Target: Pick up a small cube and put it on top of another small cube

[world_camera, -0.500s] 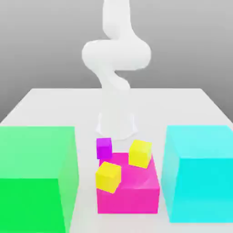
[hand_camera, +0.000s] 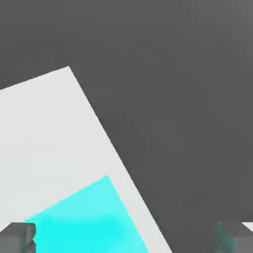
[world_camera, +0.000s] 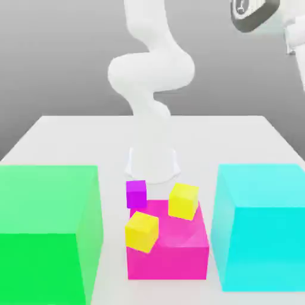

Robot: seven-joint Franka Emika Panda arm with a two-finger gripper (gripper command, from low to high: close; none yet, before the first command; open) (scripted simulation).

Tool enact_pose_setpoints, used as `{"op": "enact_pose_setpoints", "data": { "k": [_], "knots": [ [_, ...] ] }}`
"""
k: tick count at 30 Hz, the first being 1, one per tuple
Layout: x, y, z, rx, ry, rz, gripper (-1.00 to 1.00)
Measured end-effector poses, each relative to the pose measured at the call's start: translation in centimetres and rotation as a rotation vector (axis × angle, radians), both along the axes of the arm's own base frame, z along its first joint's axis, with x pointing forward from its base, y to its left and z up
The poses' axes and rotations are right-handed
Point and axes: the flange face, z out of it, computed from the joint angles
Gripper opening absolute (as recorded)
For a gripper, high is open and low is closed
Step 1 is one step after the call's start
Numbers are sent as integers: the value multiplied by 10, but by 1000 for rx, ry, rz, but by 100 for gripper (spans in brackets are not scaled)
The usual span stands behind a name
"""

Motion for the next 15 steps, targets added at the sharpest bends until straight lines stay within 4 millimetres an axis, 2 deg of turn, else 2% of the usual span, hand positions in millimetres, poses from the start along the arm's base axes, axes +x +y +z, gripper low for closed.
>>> {"op": "enact_pose_setpoints", "data": {
  "k": [4,6,9,11,15],
  "knots": [
    [-54,29,-80,-84,93,209,0],
    [-92,41,-117,-129,136,330,0],
    [-143,42,-169,-200,198,486,0],
    [-146,30,-187,-213,222,462,0],
    [-148,27,-225,-216,230,456,0]
  ]
}}
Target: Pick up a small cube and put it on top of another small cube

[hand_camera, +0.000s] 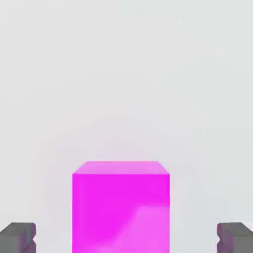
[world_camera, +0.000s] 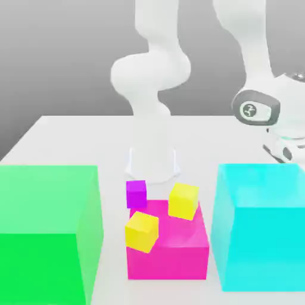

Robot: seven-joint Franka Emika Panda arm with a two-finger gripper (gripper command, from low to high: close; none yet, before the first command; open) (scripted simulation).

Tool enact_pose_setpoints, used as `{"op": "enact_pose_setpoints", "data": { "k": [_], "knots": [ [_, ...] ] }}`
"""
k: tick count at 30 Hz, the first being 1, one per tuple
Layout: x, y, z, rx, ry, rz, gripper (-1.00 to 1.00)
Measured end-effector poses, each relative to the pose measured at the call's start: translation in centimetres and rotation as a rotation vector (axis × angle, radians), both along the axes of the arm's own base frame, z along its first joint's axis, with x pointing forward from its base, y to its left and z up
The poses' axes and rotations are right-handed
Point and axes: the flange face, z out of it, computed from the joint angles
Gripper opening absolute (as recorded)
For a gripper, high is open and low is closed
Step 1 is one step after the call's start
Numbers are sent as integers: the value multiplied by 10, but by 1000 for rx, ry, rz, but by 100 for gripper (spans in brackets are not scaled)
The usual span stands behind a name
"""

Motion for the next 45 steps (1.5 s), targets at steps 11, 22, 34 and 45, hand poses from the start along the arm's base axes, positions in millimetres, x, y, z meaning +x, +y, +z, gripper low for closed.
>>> {"op": "enact_pose_setpoints", "data": {
  "k": [11,22,34,45],
  "knots": [
    [-1,-1,-8,-2,1,0,-100],
    [-5,27,37,-139,43,-8,-100],
    [11,75,64,-389,5,-91,-100],
    [58,99,142,-513,-173,-282,-100]
  ]
}}
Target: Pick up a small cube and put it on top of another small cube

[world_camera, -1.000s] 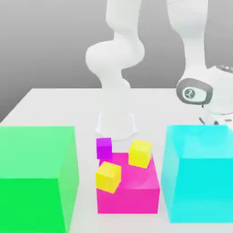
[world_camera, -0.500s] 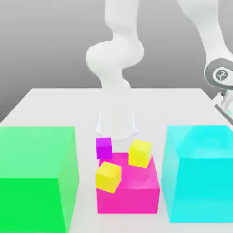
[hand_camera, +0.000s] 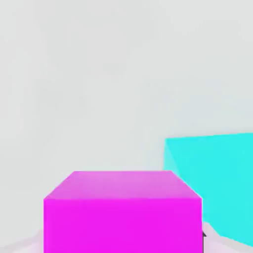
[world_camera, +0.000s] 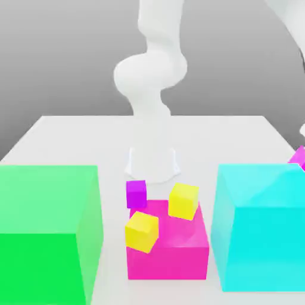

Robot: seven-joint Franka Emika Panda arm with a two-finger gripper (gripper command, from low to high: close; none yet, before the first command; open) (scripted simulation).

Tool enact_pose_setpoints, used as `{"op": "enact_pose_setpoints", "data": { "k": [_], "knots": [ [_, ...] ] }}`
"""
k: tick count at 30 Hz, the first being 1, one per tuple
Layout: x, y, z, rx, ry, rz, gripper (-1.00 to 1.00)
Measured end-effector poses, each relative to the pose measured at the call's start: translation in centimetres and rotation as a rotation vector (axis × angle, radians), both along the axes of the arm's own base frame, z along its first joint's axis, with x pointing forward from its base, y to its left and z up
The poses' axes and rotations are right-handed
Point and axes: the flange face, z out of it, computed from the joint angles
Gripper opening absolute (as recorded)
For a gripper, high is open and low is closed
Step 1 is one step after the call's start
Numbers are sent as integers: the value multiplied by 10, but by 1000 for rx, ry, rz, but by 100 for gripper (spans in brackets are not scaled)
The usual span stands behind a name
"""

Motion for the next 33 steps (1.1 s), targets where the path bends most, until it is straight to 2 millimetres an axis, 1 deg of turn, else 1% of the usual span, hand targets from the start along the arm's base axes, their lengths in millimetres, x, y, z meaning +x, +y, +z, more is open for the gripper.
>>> {"op": "enact_pose_setpoints", "data": {
  "k": [2,3,4,6,9,12,13,18,22,28,33],
  "knots": [
    [12,0,20,-13,-53,-41,-100],
    [27,-9,28,-37,-78,-66,-100],
    [46,-24,36,-71,-103,-96,-100],
    [79,-59,41,-145,-121,-135,-100],
    [105,-104,39,-220,-97,-151,-100],
    [125,-150,39,-275,-58,-167,-100],
    [129,-163,39,-286,-42,-168,-100],
    [136,-220,41,-301,44,-145,-100],
    [135,-264,47,-277,110,-124,-100],
    [124,-323,60,-192,190,-75,-100],
    [109,-371,69,-80,238,-26,-100]
  ]
}}
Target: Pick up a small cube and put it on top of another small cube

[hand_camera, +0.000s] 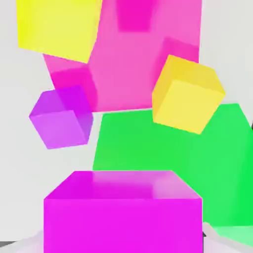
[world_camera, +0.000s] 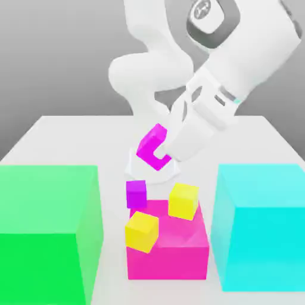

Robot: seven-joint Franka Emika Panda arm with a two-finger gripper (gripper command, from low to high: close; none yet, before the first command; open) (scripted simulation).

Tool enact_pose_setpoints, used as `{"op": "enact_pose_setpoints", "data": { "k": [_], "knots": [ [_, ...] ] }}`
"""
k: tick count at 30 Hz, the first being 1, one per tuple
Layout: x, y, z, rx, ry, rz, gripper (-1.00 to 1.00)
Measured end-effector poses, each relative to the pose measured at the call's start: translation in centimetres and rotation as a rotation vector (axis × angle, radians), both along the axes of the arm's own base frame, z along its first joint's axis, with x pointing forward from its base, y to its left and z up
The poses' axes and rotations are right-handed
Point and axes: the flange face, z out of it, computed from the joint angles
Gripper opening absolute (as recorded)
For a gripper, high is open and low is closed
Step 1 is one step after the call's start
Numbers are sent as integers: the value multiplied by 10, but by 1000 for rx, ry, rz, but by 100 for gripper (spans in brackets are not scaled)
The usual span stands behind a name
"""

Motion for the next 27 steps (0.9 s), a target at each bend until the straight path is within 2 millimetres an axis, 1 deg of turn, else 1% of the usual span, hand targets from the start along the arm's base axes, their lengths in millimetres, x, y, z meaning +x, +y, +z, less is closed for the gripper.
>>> {"op": "enact_pose_setpoints", "data": {
  "k": [5,9,13,17,19,24,25,27],
  "knots": [
    [-20,-41,4,147,25,54,-100],
    [-39,-68,3,281,27,116,-100],
    [-58,-87,-4,425,14,195,-100],
    [-76,-99,-15,575,-14,292,-100],
    [-82,-94,-30,614,-6,360,-100],
    [-83,-91,-79,626,-4,383,-100],
    [-84,-91,-88,626,-4,383,100],
    [-84,-91,-88,626,-4,383,100]
  ]
}}
